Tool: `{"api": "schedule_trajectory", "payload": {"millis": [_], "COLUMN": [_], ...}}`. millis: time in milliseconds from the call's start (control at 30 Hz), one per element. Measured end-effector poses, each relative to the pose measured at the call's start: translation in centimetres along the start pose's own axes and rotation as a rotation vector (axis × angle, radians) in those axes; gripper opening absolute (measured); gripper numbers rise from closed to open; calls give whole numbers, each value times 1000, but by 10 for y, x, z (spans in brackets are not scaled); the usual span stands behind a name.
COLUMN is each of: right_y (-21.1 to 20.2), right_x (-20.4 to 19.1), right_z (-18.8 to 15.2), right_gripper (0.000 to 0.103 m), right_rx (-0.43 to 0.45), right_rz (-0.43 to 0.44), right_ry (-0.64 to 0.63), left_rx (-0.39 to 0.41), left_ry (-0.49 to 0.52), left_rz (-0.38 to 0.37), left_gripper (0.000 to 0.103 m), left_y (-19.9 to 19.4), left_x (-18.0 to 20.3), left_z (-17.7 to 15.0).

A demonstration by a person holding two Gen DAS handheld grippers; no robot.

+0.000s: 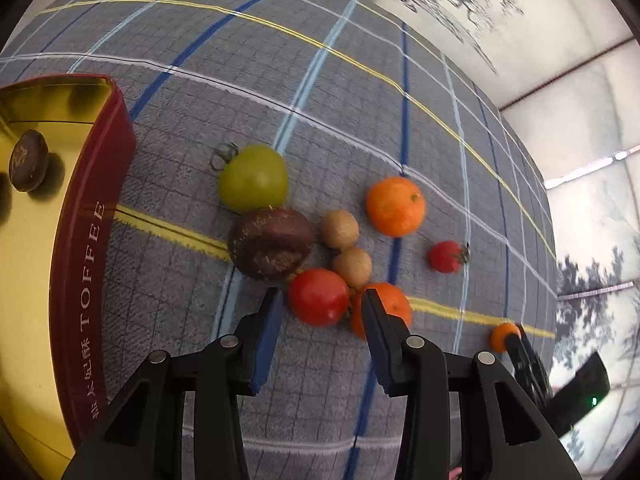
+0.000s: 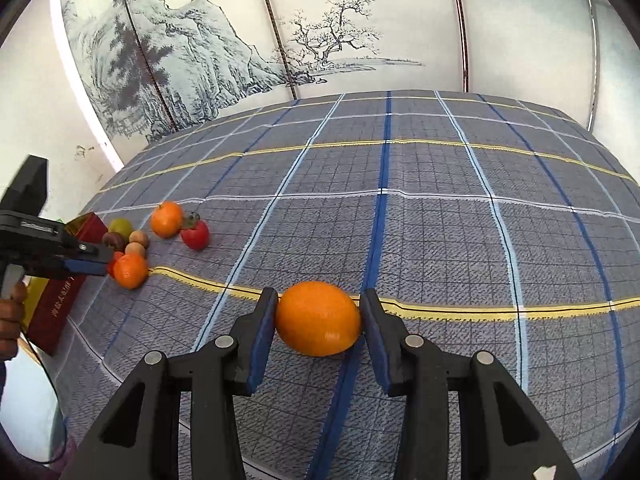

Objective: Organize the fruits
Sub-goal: 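Grasp the red tomato with the left tool, then carry the red tomato into the tin and open the left tool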

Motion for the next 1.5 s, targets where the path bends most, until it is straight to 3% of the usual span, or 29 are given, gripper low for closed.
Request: {"api": "schedule_trajectory", "payload": {"millis": [233, 333, 467, 633, 967, 1233, 1500], "right_y": [2, 5, 7, 18, 10, 6, 6], "right_x": [1, 2, 4, -2, -7, -12, -25], "right_z": [0, 0, 0, -3, -14, -16, -9], "right_gripper": [37, 37, 37, 38, 36, 35, 35], "right_rx": [-11, -25, -39, -92, -74, -54, -41], "right_rz": [26, 24, 30, -13, -83, -81, -17], "right_ry": [5, 16, 26, -10, -53, -78, -31], "left_rx": [6, 10, 24, 42, 82, 136, 237], "left_ry": [-10, 33, 78, 115, 162, 202, 254], "left_rz": [20, 60, 78, 89, 113, 119, 192], "left_gripper": [41, 33, 33, 33, 33, 33, 33], "left_y": [7, 7, 6, 2, -14, -44, -87], "left_x": [0, 4, 9, 7, 0, 3, -2], "left_z": [4, 1, -5, -12, -23, -43, -61]}}
Point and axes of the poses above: each gripper's, at about its wrist camera, not at the fingertips, and y roughly the way its jaws point, x to its right, z to its top, the point moved 3 cm from there along y, roughly the way its jaws point, and after that the axes turned 8 degrees about y, right-handed, at the moved point
